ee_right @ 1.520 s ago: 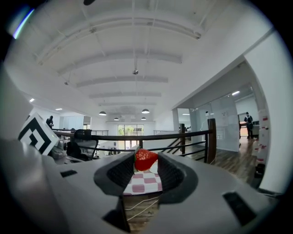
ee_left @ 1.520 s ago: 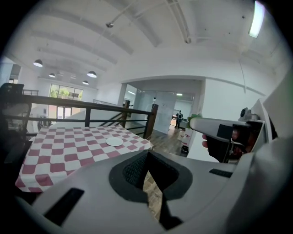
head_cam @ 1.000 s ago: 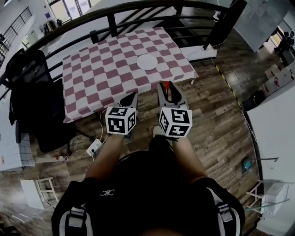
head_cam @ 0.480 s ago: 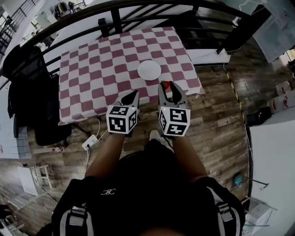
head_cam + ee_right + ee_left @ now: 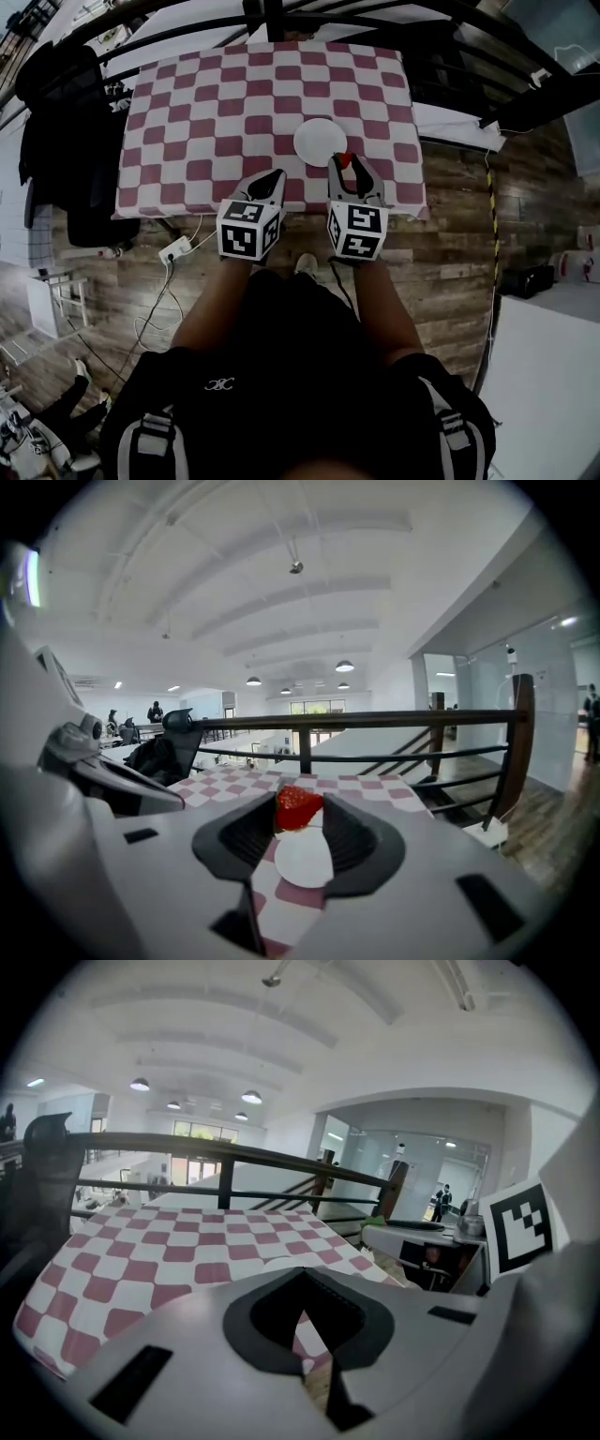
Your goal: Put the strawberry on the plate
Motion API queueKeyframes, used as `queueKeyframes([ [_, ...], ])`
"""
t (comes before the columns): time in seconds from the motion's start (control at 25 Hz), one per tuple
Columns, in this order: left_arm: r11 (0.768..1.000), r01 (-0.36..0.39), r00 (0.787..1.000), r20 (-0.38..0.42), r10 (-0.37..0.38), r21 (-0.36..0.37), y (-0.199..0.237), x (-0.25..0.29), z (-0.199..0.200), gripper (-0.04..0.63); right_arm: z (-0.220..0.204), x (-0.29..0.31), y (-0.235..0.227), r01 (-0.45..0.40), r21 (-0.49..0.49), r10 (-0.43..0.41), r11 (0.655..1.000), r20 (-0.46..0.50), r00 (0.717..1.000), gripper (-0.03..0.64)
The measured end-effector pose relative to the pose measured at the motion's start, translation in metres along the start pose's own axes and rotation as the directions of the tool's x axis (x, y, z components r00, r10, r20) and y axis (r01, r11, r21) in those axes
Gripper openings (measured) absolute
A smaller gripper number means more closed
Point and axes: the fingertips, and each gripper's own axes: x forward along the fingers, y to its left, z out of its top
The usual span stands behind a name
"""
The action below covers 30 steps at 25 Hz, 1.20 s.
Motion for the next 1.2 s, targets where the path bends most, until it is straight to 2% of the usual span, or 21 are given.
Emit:
queueKeyframes([
  [0.16,1.000,-0.009,0.999,-0.038,0.008,-0.023,0.006,0.010,-0.012,-0.002,-0.026,0.036,-0.006,-0.037,0.031,0.039,0.999,-0.060,0.997,0.163],
  [0.32,0.999,-0.003,0.998,-0.058,0.001,-0.036,0.013,0.017,-0.015,-0.002,-0.059,0.078,-0.016,-0.025,0.066,0.035,0.997,-0.153,0.988,0.163],
  [0.68,0.997,-0.026,0.998,-0.052,0.022,-0.079,0.039,0.029,-0.014,-0.002,-0.107,0.137,-0.021,-0.023,-0.014,0.018,1.000,-0.311,0.950,0.163],
  [1.04,0.995,-0.048,0.997,-0.063,0.043,-0.085,0.064,0.023,-0.016,-0.002,-0.134,0.163,-0.015,0.008,-0.040,-0.022,0.999,-0.375,0.927,0.164],
  [1.2,0.993,-0.072,0.995,-0.071,0.065,-0.098,0.079,0.018,-0.020,-0.002,-0.147,0.174,-0.009,0.000,-0.072,-0.031,0.997,-0.431,0.902,0.166],
])
